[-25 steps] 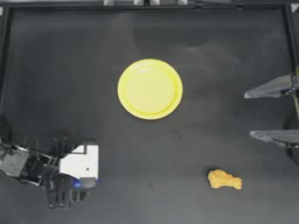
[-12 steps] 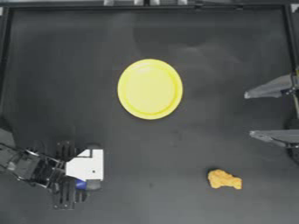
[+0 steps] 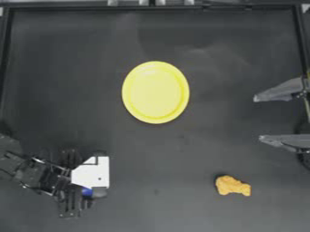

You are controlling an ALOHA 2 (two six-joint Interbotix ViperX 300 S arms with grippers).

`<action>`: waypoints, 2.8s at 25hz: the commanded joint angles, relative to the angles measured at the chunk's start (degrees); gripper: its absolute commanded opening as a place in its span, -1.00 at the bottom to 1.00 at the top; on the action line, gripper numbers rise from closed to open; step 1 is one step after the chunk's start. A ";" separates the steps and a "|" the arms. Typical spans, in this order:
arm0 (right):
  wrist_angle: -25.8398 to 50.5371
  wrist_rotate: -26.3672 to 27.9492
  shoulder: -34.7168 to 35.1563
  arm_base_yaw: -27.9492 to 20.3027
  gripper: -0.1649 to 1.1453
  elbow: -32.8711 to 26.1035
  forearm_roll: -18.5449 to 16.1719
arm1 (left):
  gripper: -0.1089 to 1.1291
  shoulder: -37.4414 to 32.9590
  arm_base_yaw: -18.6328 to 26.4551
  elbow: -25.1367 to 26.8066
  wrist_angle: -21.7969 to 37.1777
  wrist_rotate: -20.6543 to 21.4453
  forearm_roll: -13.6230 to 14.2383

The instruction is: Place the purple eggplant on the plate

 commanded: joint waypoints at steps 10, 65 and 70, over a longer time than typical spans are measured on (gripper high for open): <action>-0.44 0.09 0.18 -0.09 0.77 -0.44 0.18 | -0.28 -2.99 0.00 -2.90 0.18 0.26 0.09; -5.19 0.00 1.58 -0.97 0.77 1.93 0.97 | -0.31 15.29 38.32 -31.03 -0.53 46.58 -8.26; -5.19 0.00 1.58 -1.05 0.77 2.29 1.32 | -0.31 17.14 38.94 -32.08 -0.18 50.45 -12.83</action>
